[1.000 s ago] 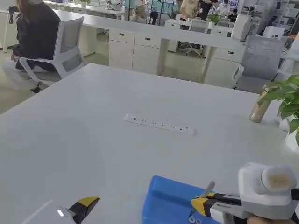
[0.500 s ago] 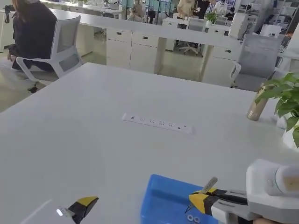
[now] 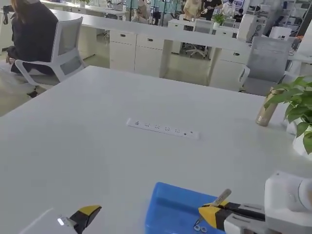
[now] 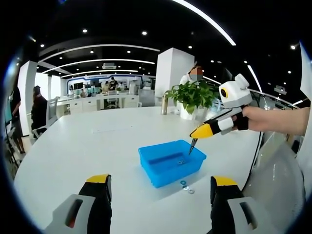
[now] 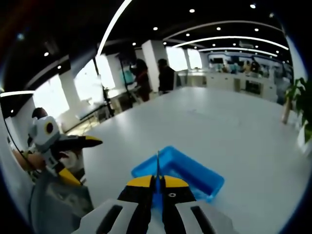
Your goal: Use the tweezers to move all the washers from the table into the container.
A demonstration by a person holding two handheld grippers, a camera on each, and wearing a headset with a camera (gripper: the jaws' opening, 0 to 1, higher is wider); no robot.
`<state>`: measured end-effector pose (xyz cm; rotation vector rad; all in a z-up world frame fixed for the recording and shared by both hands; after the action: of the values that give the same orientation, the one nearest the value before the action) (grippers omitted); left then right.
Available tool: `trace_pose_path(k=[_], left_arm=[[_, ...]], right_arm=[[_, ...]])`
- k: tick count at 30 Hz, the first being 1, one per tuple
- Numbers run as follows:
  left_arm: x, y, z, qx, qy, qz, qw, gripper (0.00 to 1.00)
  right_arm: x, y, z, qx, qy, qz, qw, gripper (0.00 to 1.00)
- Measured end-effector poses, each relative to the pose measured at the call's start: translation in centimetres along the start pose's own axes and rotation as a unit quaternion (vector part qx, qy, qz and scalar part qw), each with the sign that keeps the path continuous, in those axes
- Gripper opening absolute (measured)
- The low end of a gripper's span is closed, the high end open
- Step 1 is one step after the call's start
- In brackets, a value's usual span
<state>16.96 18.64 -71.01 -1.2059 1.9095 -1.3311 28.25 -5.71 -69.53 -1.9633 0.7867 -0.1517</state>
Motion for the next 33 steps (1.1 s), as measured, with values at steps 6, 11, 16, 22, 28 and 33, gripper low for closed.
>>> trace_pose_path(k=[6,11,16,22,28,33], left_arm=[[0.0,0.0,0.0,-0.001,0.0,0.001,1.0,0.84],[-0.1,0.1,0.0,-0.001,-0.001,0.0,1.0,0.83],[-0.1,0.1,0.0,-0.003,-0.001,0.002,1.0,0.83],[-0.2,0.2,0.1,-0.004,-0.001,0.002,1.0,0.83],[-0.3,0.2,0.1,-0.003,-0.001,0.002,1.0,0.83],[-0.3,0.2,0.1,-0.003,-0.001,0.001,1.0,0.83]], right_arm=[[-0.6,0.6,0.2,-0.007,-0.01,0.005,0.9999,0.03],[-1.1,1.1,0.4,-0.01,-0.022,0.016,0.9996,0.03],[-1.9,1.8,0.8,-0.02,-0.038,0.019,0.9989,0.03],[-2.7,2.8,1.4,-0.033,-0.05,0.028,0.9978,0.03],[-3.3,4.2,2.0,-0.055,-0.057,0.029,0.9965,0.03],[-3.2,5.1,2.5,-0.069,-0.058,0.035,0.9953,0.03]])
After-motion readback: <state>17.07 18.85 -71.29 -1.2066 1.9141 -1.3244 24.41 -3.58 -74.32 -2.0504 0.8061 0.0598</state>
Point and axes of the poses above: the centre of the closed fingertips' face, and the gripper's own axes: z roughly forward along the fingers, x roughly to its right, y roughly out of its underside, the point moved 10 cm from there along -z, roughly backward along the fingers, and after that the axes turned 1 degree about -x, right-handed, at the moved point
